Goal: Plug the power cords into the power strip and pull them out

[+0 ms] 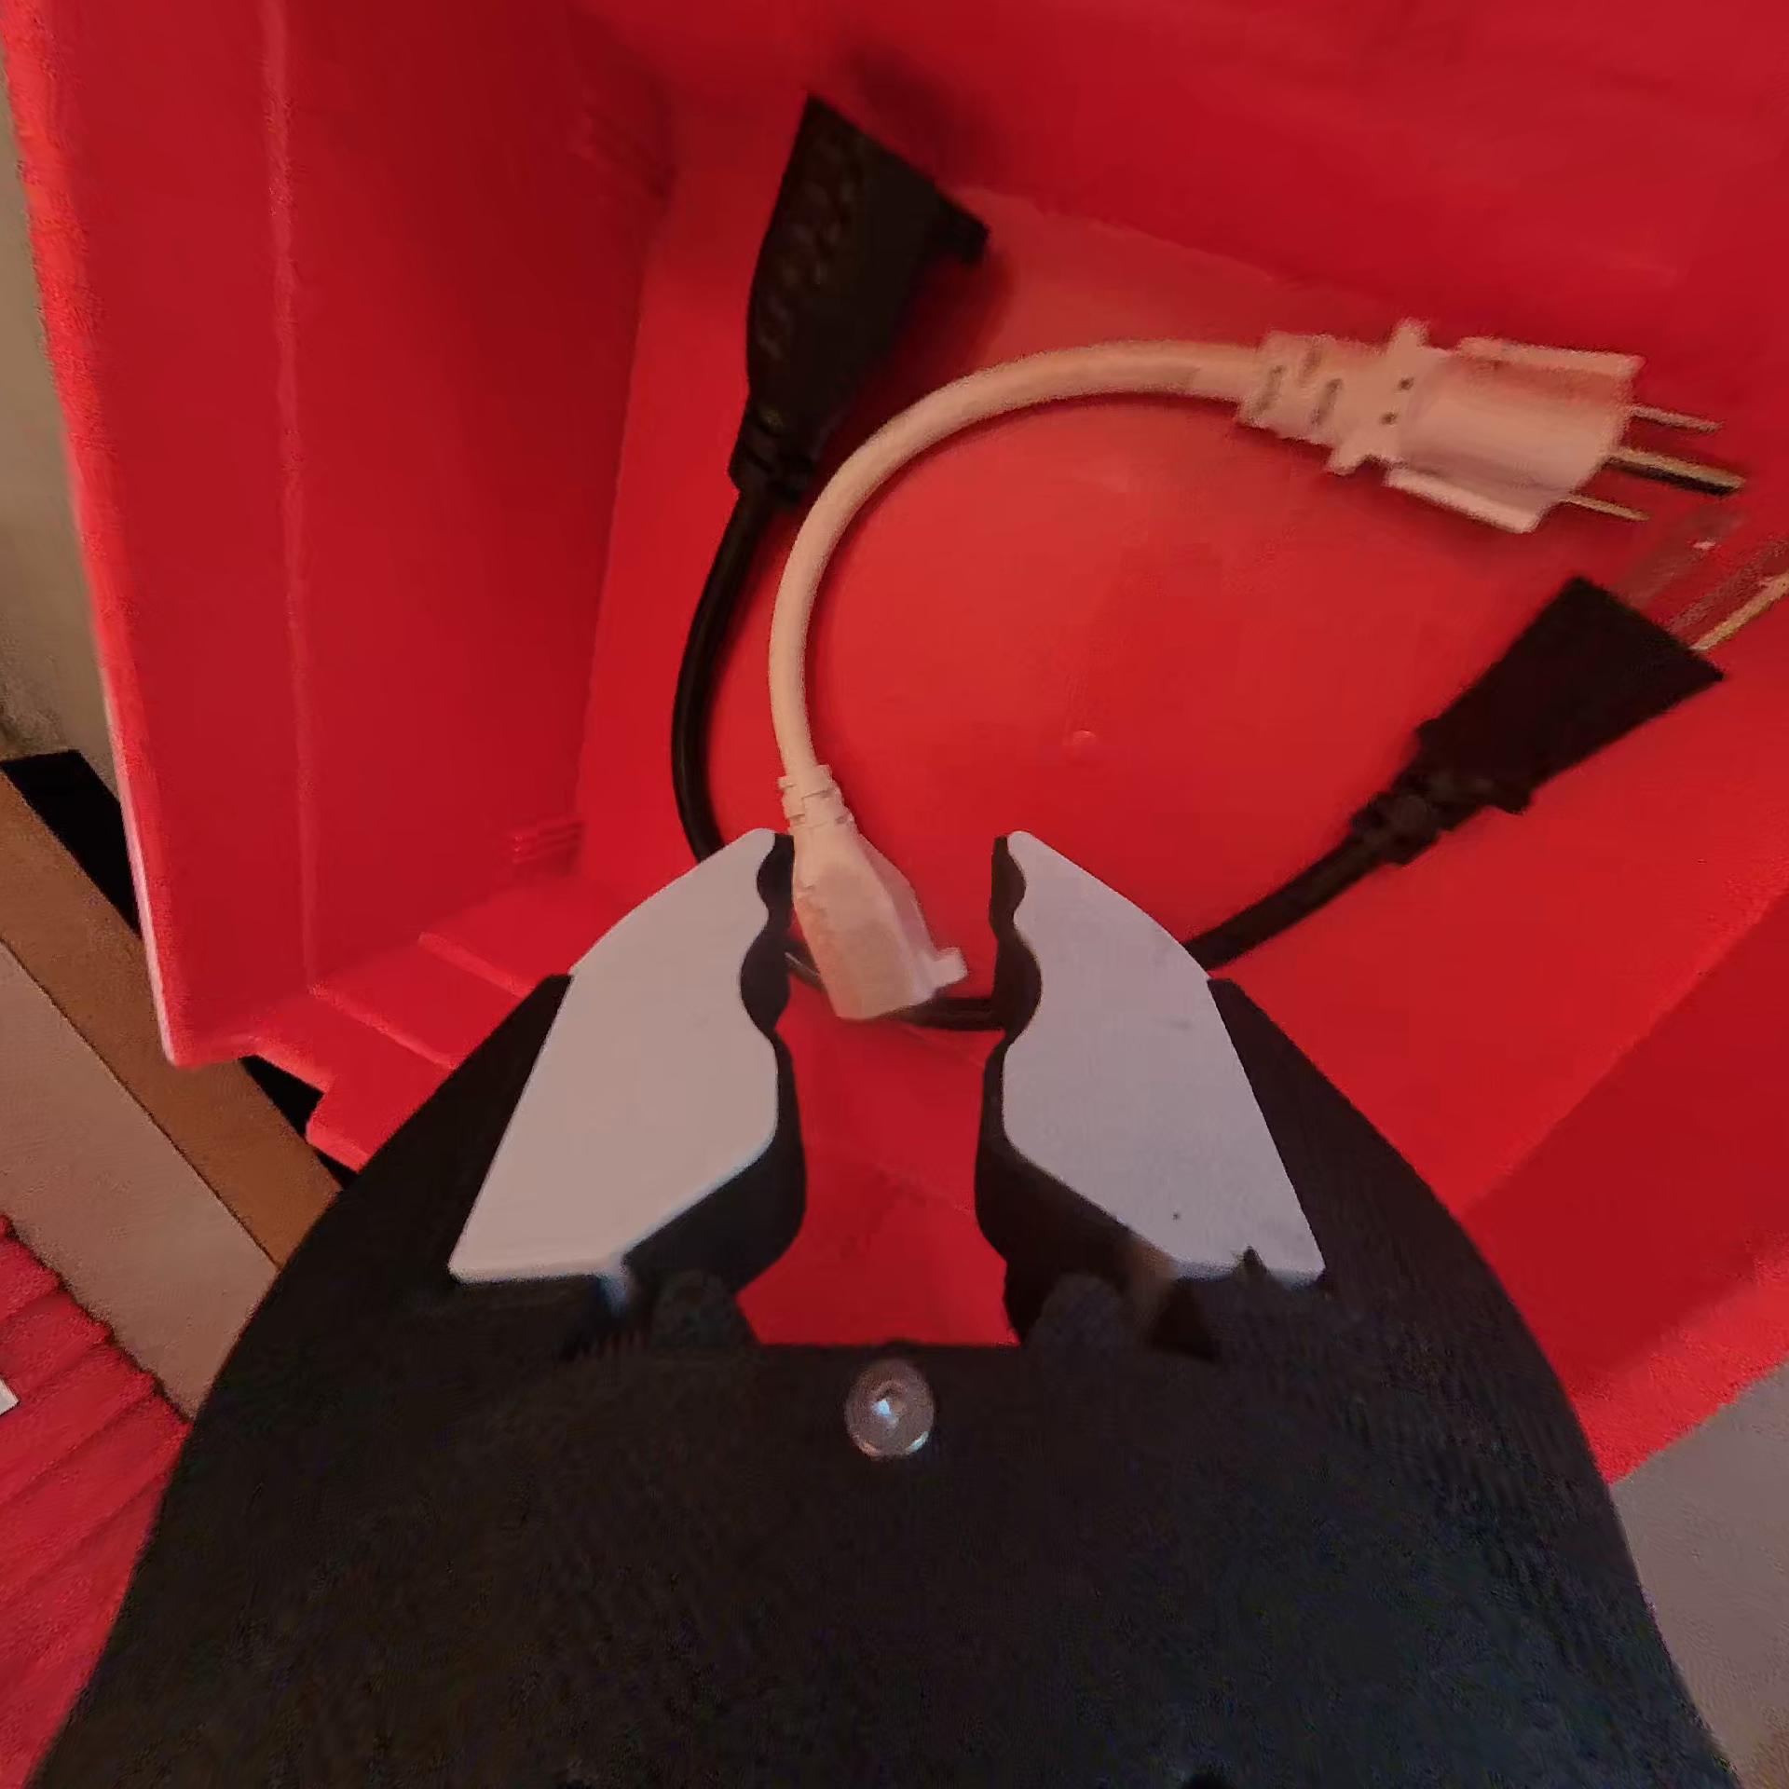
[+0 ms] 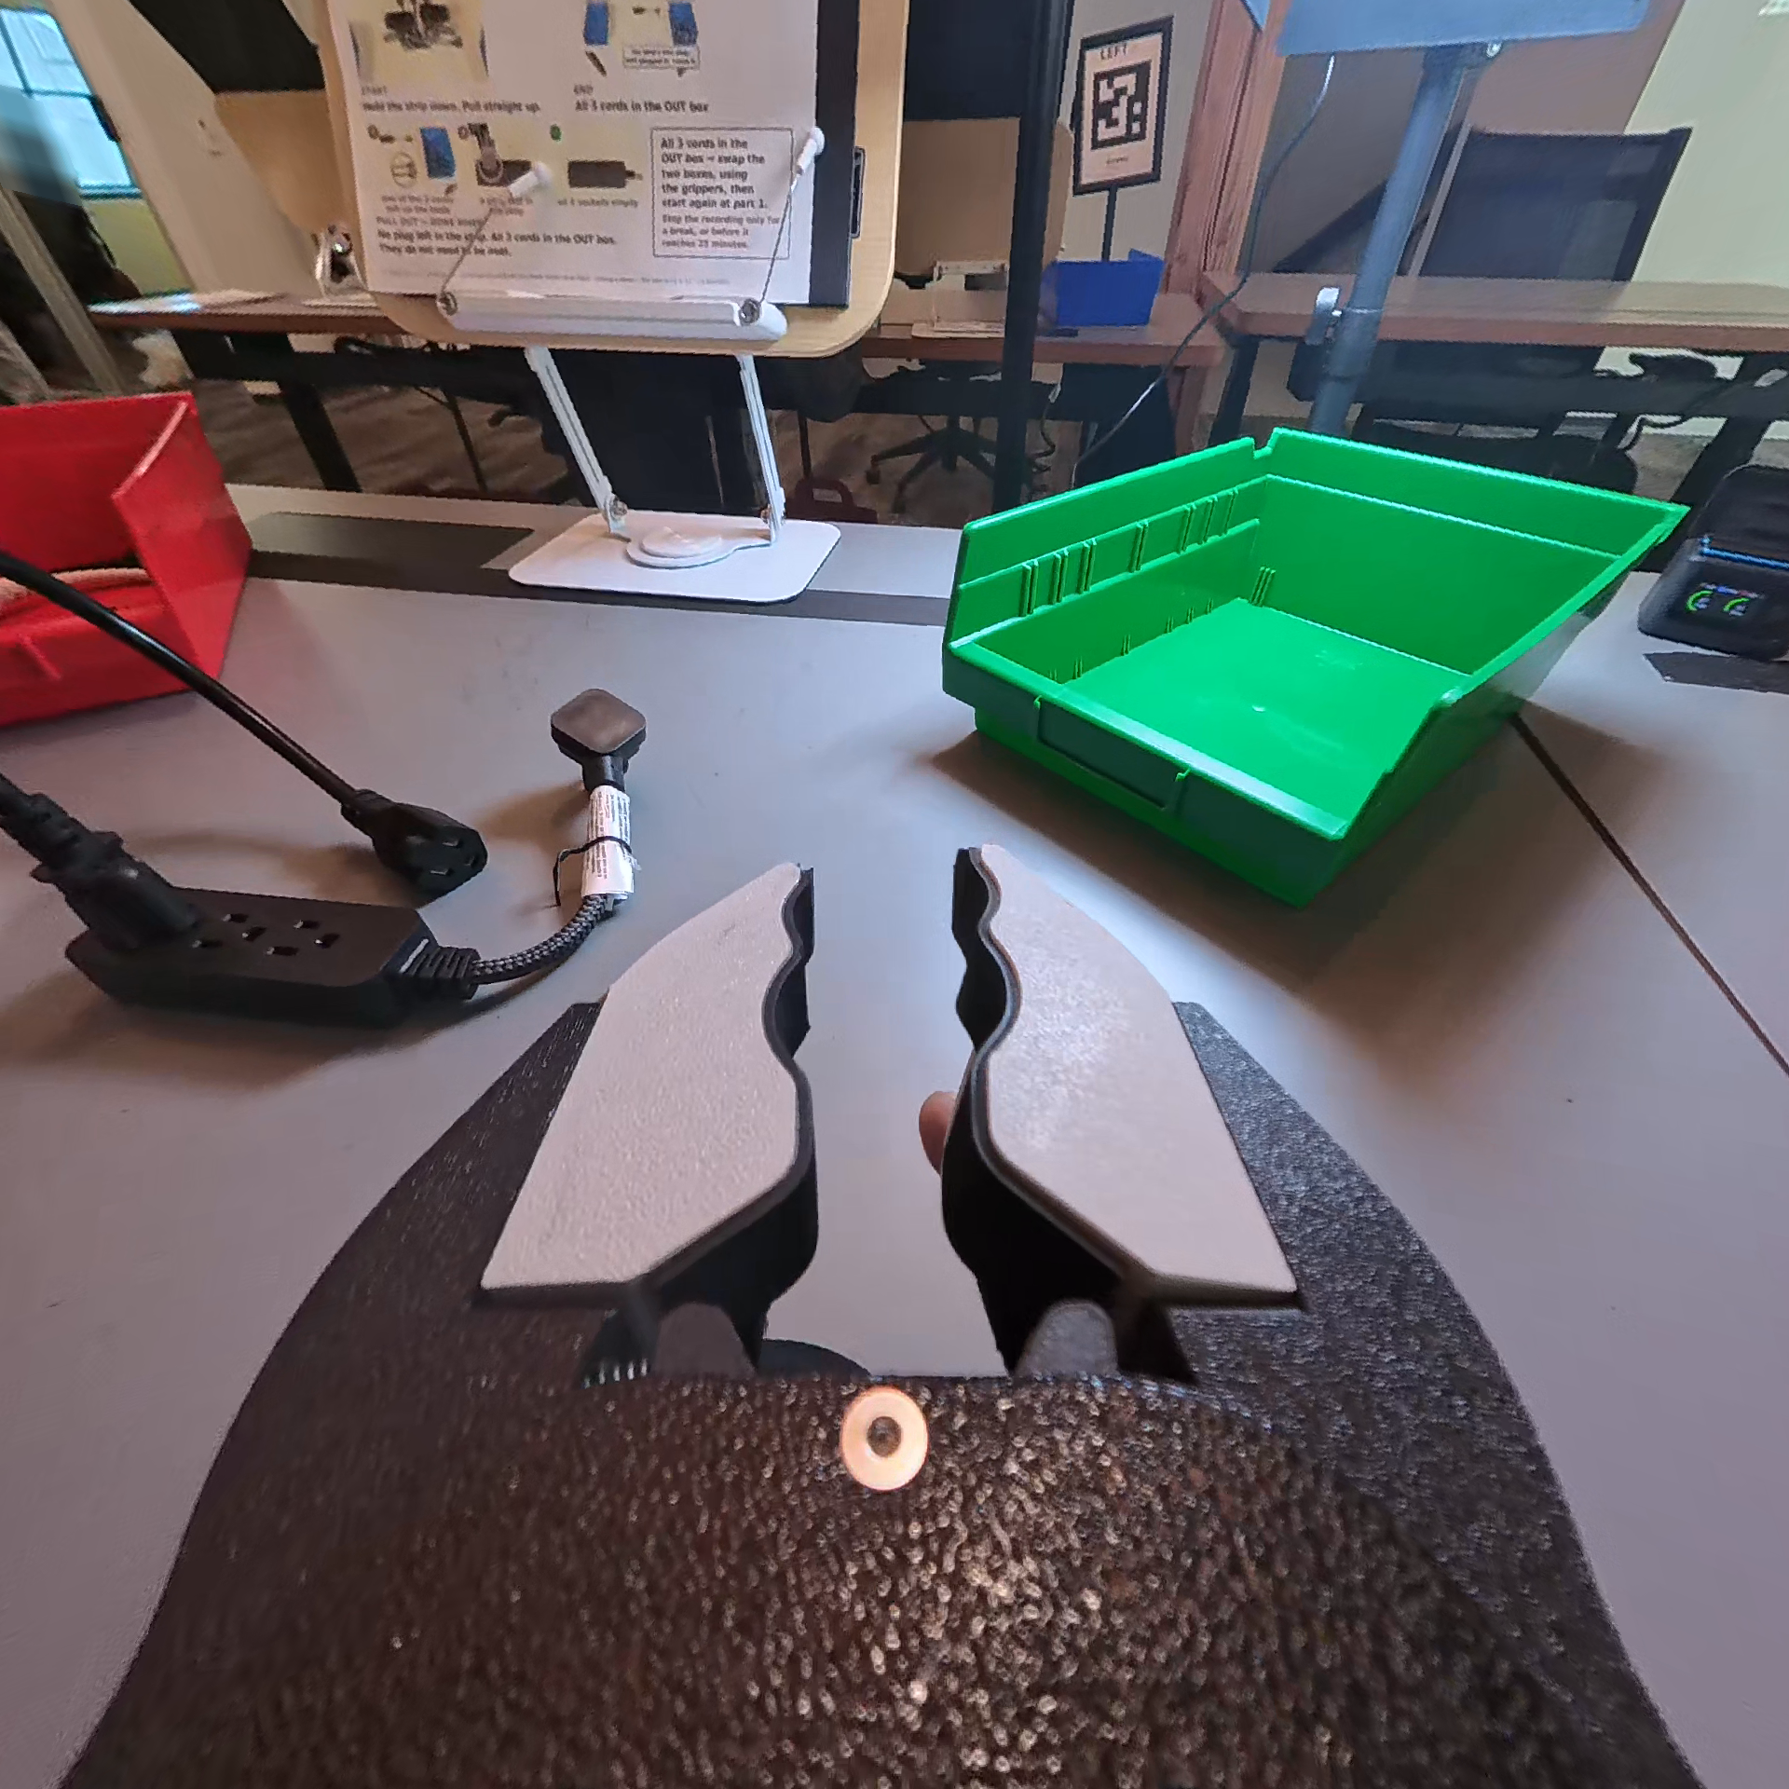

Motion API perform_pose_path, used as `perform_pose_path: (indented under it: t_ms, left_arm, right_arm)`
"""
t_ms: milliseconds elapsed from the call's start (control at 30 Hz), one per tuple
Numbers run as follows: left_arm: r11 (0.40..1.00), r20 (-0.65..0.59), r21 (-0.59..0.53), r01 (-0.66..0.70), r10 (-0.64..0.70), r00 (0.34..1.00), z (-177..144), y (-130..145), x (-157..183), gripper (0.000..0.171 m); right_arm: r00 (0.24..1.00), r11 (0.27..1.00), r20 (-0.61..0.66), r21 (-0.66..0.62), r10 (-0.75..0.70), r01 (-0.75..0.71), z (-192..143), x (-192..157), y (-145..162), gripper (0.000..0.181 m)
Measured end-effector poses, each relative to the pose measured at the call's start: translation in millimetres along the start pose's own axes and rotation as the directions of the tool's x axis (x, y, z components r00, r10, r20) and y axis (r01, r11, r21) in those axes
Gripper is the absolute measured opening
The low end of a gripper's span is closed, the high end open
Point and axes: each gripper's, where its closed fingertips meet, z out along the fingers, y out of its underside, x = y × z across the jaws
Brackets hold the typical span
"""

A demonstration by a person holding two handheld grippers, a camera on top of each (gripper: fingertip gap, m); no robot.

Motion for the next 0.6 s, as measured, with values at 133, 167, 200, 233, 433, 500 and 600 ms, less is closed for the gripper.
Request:
perform_pose_path:
  t_ms: [133, 167, 200, 233, 433, 500, 600]
  left_arm:
    - [0.994, -0.026, -0.1, 0.033, -0.036, 0.999, 18, 7, -3, 0.041]
    - [0.991, -0.026, -0.126, 0.035, -0.039, 0.999, 23, 9, -4, 0.042]
    - [0.989, -0.023, -0.146, 0.036, -0.04, 0.999, 27, 11, -5, 0.042]
    - [0.985, -0.023, -0.169, 0.039, -0.044, 0.999, 30, 14, -5, 0.042]
    - [0.948, 0.008, -0.319, 0.002, 0.0, 1.0, 41, 28, -10, 0.028]
    - [0.942, 0.03, -0.335, -0.016, 0.028, 0.999, 42, 29, -13, 0.026]
    - [0.938, 0.083, -0.343, -0.05, 0.083, 0.993, 43, 27, -19, 0.026]
  right_arm:
    - [1.0, 1.0, -0.015, 0.008, -0.016, 0.016, -1, 2, -1, 0.029]
    - [1.0, 1.0, -0.016, 0.01, -0.016, 0.016, -1, 3, -1, 0.029]
    - [1.0, 1.0, -0.014, 0.011, -0.014, 0.014, -1, 3, 0, 0.029]
    - [1.0, 1.0, -0.015, 0.011, -0.013, 0.013, 0, 3, 0, 0.03]
    - [1.0, 1.0, -0.005, 0.01, -0.022, 0.022, 3, 0, 2, 0.027]
    - [1.0, 1.0, 0.0, 0.01, -0.029, 0.029, 3, -2, 2, 0.024]
    - [0.999, 0.999, 0.011, 0.01, -0.033, 0.033, 4, -4, 3, 0.023]
